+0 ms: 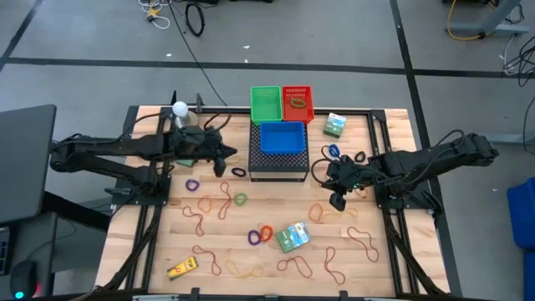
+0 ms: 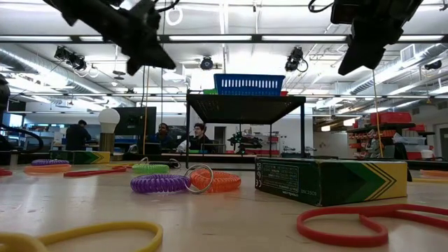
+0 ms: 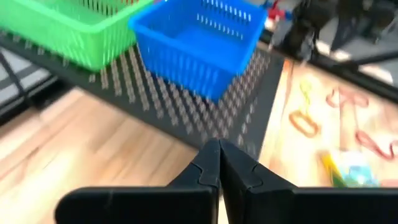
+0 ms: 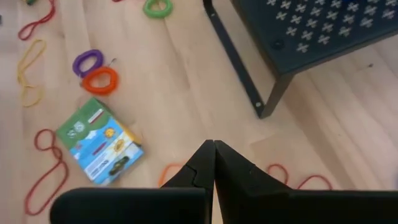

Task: Pick & Place Office Desk Supplies
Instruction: Put the red rubber band into the blue bin on the shelf

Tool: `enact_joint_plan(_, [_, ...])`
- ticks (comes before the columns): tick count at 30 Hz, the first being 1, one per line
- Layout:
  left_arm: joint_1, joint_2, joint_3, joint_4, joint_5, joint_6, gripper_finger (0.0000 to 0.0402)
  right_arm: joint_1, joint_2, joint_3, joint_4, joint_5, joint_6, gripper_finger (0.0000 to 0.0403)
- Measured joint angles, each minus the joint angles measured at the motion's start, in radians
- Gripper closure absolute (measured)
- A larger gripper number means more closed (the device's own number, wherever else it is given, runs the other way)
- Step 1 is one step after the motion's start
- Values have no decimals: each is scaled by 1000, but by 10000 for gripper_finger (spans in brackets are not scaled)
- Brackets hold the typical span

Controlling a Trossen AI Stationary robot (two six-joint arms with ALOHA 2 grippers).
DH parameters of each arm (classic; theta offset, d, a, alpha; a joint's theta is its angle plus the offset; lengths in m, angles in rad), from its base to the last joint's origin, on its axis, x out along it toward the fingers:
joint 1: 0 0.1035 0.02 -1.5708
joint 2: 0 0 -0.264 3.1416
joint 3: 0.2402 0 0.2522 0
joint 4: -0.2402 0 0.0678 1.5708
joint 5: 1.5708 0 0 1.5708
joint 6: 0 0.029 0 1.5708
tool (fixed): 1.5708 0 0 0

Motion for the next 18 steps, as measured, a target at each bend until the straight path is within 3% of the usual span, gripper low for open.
enact_joint_plan(4, [-39, -34, 0, -168, 51, -87, 392, 0, 0, 0, 11, 7, -35, 390])
enact_joint_plan(9, [-58, 21, 0, -309, 147, -149, 373, 0, 1, 0, 47, 73, -155, 390])
enact_joint_plan(13, [-106, 28, -1, -291, 49, -167, 394, -9, 1, 0, 91, 128, -206, 390])
enact_joint_plan(18, [-78, 91, 0, -281, 125, -252, 385, -18, 1, 0, 175, 181, -221, 390])
